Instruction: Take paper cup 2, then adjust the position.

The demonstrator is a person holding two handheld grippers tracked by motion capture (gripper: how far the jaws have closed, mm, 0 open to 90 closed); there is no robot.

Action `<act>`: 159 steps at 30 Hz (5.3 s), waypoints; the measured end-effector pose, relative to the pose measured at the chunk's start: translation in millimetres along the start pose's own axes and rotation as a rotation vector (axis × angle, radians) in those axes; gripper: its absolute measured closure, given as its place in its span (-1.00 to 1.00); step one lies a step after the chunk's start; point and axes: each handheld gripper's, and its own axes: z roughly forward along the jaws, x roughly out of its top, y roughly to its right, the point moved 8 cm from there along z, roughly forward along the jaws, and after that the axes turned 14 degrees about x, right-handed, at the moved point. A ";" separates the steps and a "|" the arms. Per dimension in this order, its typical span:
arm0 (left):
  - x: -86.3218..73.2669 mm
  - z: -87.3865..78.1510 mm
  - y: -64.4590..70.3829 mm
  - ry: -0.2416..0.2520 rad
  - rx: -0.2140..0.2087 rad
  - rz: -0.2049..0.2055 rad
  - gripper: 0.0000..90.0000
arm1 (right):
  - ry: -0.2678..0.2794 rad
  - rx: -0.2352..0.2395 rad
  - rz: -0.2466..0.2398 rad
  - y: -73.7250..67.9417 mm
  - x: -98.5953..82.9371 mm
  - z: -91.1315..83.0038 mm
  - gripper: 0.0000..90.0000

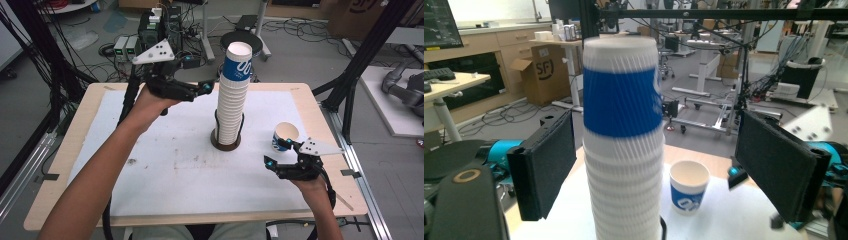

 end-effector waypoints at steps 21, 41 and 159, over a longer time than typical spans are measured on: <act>23.0 77.7 -2.3 -0.107 0.036 0.008 -0.64 | 0.017 0.008 0.005 -1.3 1.8 -4.1 -0.60; 26.4 82.0 2.0 -0.134 0.009 -0.001 -0.34 | 0.024 -0.001 0.009 0.4 0.2 -7.4 -0.60; -184.5 -80.5 17.1 -0.101 -0.124 -0.038 -0.32 | -0.026 0.165 -0.026 -22.8 -9.9 42.4 -0.60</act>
